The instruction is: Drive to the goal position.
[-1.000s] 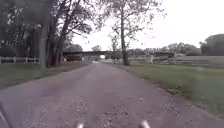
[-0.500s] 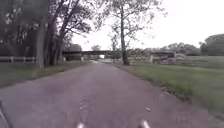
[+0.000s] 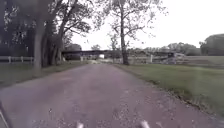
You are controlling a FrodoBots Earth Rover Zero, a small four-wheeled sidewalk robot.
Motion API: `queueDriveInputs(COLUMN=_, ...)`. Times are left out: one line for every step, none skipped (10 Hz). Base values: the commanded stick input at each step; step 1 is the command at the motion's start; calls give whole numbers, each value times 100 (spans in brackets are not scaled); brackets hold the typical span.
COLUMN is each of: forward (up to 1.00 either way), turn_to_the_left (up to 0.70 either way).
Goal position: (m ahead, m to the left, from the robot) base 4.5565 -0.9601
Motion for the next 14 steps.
queueDriveInputs(forward=70, turn_to_the_left=0)
queueDriveInputs(forward=70, turn_to_the_left=0)
queueDriveInputs(forward=70, turn_to_the_left=0)
queueDriveInputs(forward=70, turn_to_the_left=0)
queueDriveInputs(forward=70, turn_to_the_left=0)
queueDriveInputs(forward=70, turn_to_the_left=0)
queueDriveInputs(forward=70, turn_to_the_left=0)
queueDriveInputs(forward=70, turn_to_the_left=0)
queueDriveInputs(forward=70, turn_to_the_left=0)
queueDriveInputs(forward=70, turn_to_the_left=7)
queueDriveInputs(forward=70, turn_to_the_left=23)
queueDriveInputs(forward=70, turn_to_the_left=35)
queueDriveInputs(forward=70, turn_to_the_left=35)
queueDriveInputs(forward=70, turn_to_the_left=35)
